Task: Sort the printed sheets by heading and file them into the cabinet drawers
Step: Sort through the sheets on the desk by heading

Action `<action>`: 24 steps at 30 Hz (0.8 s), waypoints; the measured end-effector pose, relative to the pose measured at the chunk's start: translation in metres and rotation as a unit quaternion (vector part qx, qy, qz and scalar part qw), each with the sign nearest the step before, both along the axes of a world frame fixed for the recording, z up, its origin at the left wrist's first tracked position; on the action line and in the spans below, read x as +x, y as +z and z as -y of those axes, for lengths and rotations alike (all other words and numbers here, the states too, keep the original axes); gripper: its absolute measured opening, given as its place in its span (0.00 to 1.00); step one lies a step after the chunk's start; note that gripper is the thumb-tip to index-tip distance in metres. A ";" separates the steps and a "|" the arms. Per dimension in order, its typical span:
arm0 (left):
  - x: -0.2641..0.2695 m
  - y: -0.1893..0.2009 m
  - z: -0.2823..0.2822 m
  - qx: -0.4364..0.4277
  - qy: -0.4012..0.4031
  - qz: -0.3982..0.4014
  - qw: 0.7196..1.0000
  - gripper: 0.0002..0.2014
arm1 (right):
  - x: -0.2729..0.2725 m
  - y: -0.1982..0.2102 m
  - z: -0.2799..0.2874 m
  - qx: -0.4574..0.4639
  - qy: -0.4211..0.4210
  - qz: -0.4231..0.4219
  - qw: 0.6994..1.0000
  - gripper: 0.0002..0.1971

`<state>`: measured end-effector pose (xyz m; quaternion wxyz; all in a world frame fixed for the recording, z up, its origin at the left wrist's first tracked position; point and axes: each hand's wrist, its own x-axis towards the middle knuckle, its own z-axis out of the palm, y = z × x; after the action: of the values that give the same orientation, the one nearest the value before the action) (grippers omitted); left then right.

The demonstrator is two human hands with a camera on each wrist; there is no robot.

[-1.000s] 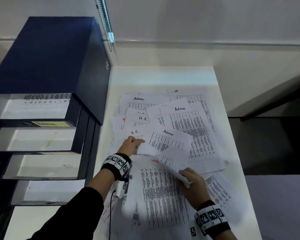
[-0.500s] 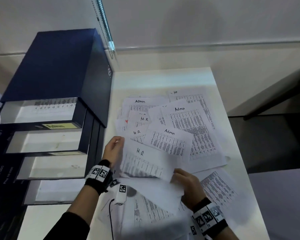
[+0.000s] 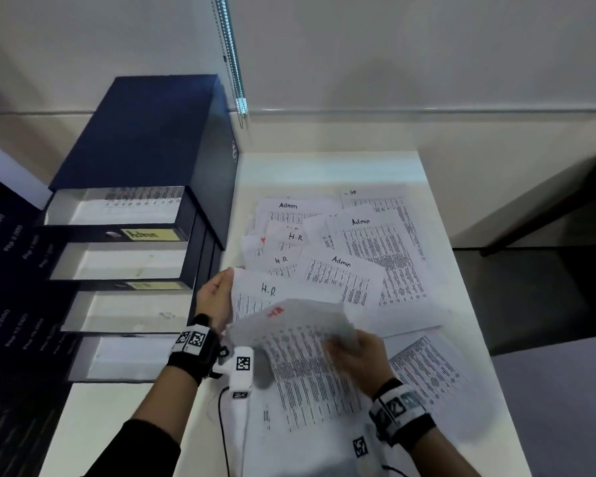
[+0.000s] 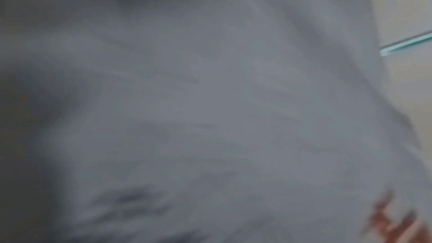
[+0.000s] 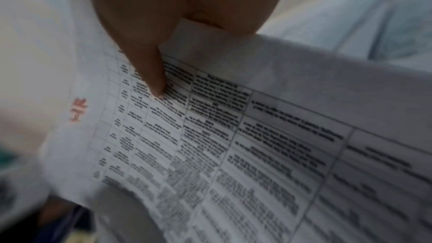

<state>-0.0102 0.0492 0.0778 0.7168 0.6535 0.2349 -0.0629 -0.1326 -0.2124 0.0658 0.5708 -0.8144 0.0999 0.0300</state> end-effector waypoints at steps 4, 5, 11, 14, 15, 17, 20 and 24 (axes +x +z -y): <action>-0.008 0.008 -0.009 -0.072 -0.074 -0.113 0.988 0.33 | 0.019 0.017 0.019 0.085 -0.098 -0.057 0.990 0.14; -0.014 0.012 -0.010 -0.096 -0.108 -0.136 0.980 0.35 | 0.023 0.025 0.021 0.085 -0.110 -0.045 0.989 0.11; -0.040 0.062 0.027 0.033 -0.236 0.021 0.971 0.19 | 0.042 0.083 0.008 0.088 -0.098 0.039 0.990 0.12; -0.030 0.107 0.041 0.074 -0.227 0.130 0.962 0.11 | 0.044 0.138 -0.001 0.096 -0.089 0.127 0.983 0.08; -0.026 0.121 0.042 0.080 -0.228 0.169 0.956 0.08 | 0.043 0.151 0.001 0.102 -0.097 0.158 0.977 0.09; -0.023 0.146 0.042 0.103 -0.233 0.235 0.938 0.04 | 0.039 0.167 0.006 0.115 -0.121 0.183 0.969 0.10; -0.019 0.147 0.033 0.135 -0.235 0.244 0.931 0.10 | 0.036 0.159 0.010 0.053 -0.105 0.116 0.986 0.20; -0.023 0.104 0.022 0.132 -0.220 0.143 0.956 0.23 | 0.032 0.093 0.011 0.051 -0.046 0.032 0.997 0.13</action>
<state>-0.0331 0.0270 0.1815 0.6188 0.7799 -0.0135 -0.0929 -0.1002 -0.2237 0.1592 0.6155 -0.7792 0.1167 -0.0175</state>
